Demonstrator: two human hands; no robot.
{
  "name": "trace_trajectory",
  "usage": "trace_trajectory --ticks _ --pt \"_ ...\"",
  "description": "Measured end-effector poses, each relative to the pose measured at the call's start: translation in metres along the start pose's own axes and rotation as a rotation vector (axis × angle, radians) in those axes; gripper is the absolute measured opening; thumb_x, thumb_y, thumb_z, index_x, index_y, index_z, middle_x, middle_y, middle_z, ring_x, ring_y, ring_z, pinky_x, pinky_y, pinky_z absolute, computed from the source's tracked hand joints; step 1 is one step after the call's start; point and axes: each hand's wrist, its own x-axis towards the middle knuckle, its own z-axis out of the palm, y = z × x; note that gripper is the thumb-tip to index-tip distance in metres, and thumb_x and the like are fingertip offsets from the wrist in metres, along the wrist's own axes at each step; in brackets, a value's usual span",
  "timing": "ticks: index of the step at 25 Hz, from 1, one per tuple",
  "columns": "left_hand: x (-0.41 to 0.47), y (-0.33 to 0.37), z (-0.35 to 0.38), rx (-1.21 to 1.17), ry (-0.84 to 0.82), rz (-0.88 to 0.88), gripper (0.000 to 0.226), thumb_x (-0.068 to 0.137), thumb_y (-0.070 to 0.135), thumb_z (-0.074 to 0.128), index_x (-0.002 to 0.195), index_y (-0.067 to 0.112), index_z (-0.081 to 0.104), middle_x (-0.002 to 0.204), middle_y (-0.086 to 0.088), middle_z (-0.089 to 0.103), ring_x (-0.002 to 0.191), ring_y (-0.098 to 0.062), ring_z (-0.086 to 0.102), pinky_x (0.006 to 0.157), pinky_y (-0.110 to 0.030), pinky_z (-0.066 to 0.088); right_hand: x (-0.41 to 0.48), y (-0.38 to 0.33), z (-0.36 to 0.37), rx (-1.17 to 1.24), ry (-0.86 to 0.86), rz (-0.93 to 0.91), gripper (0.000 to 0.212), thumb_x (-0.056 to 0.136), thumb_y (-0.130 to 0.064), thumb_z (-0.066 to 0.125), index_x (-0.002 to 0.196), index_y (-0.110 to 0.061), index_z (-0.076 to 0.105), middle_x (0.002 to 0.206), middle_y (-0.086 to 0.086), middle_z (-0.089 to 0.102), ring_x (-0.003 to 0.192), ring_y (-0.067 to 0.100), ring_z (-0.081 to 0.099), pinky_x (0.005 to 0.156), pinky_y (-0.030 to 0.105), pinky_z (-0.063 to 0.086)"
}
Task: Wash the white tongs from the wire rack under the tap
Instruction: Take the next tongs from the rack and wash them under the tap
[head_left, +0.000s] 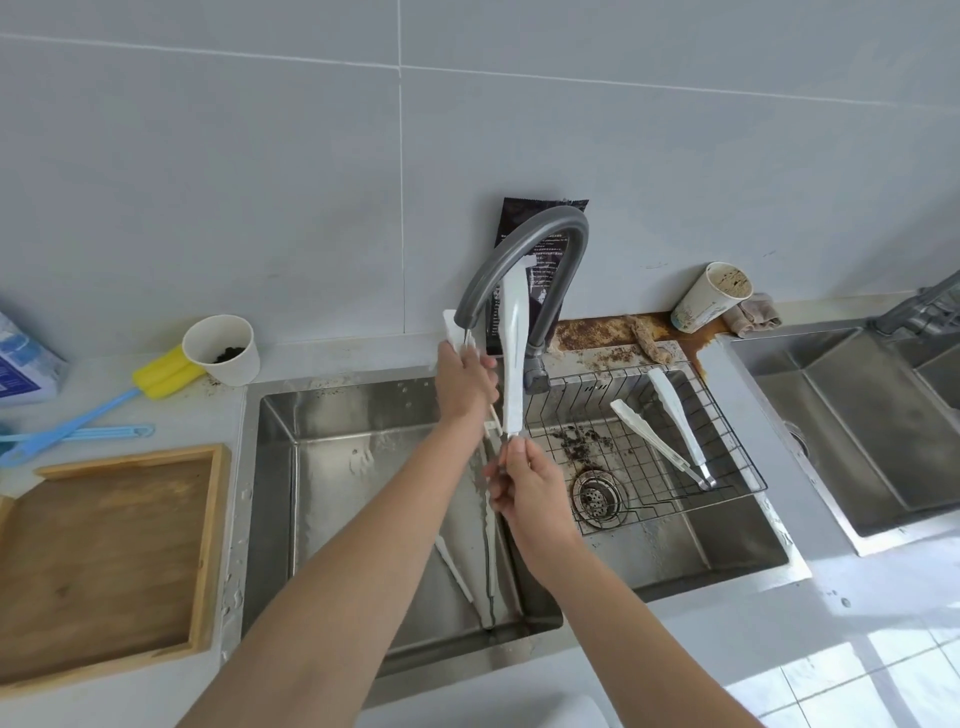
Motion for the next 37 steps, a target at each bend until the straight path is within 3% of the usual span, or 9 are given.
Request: trace_trajectory --ticks 3,9,15,22,28,32,35,37 --pt "-0.014 -0.013 0.007 0.094 -0.027 -0.002 0.018 0.105 0.023 0.036 0.093 0.011 0.043 0.068 0.004 0.048 0.040 0.005 0.049 0.035 -0.007 0.034 0.010 -0.010 -0.001 0.002 0.036 0.002 0.035 0.106 -0.020 0.037 0.076 -0.011 0.051 0.064 0.003 0.052 0.054 0.013 0.042 0.055 0.028 0.034" --pt "0.017 0.013 -0.011 -0.106 0.004 -0.037 0.018 0.105 0.020 0.031 0.107 0.010 0.046 0.075 -0.001 0.052 0.049 -0.006 0.041 0.038 -0.014 0.034 -0.008 0.015 -0.002 0.004 -0.046 0.024 0.036 0.106 -0.020 0.036 0.074 -0.013 0.050 0.069 0.003 0.061 0.053 0.013 0.044 0.055 0.028 0.035" --pt "-0.018 -0.010 -0.006 -0.158 -0.137 -0.055 0.013 0.105 0.017 0.036 0.094 0.014 0.042 0.068 0.001 0.051 0.035 0.002 0.038 0.035 -0.013 0.031 0.006 -0.002 0.001 0.118 -0.005 0.047 0.035 0.107 -0.020 0.035 0.076 -0.012 0.051 0.067 0.004 0.056 0.053 0.012 0.043 0.054 0.025 0.035" --pt "0.012 0.007 -0.028 -0.260 0.030 -0.082 0.013 0.105 0.018 0.033 0.105 0.012 0.045 0.074 0.000 0.048 0.046 -0.004 0.037 0.037 -0.015 0.030 -0.009 0.008 0.001 0.107 -0.105 0.093 0.035 0.106 -0.021 0.037 0.075 -0.013 0.050 0.075 0.008 0.065 0.056 0.013 0.049 0.056 0.025 0.041" --pt "0.003 -0.027 -0.045 -0.188 0.067 -0.048 0.008 0.105 0.023 0.036 0.106 0.017 0.041 0.073 0.002 0.045 0.043 -0.001 0.038 0.040 -0.015 0.033 0.000 0.003 -0.022 -0.276 -0.037 0.094 0.012 0.102 -0.023 0.050 0.100 -0.018 0.060 0.102 0.006 0.074 0.097 0.027 0.070 0.087 0.039 0.058" --pt "-0.013 -0.057 -0.047 -0.102 0.008 -0.014 0.018 0.102 0.038 0.040 0.110 0.021 0.042 0.077 0.006 0.048 0.059 -0.003 0.046 0.056 -0.022 0.041 0.014 0.004 -0.026 -0.401 -0.030 -0.011 0.010 0.098 -0.027 0.055 0.101 -0.036 0.053 0.095 0.005 0.073 0.084 0.016 0.072 0.078 0.037 0.061" --pt "-0.026 -0.074 -0.050 -0.113 -0.016 -0.041 0.020 0.101 0.041 0.040 0.115 0.026 0.044 0.078 0.007 0.049 0.063 -0.004 0.048 0.061 -0.022 0.043 0.024 0.015 -0.032 -0.552 -0.032 -0.028 0.007 0.099 -0.023 0.054 0.106 -0.025 0.053 0.092 0.004 0.071 0.087 0.020 0.072 0.077 0.044 0.062" --pt "-0.032 -0.084 -0.052 -0.036 -0.023 -0.064 0.031 0.102 0.040 0.038 0.128 0.024 0.043 0.092 0.004 0.054 0.081 -0.006 0.055 0.077 -0.026 0.048 0.031 0.026 -0.040 -0.639 -0.035 -0.010 0.005 0.099 -0.021 0.053 0.098 -0.017 0.054 0.092 0.010 0.069 0.090 0.028 0.070 0.079 0.049 0.060"
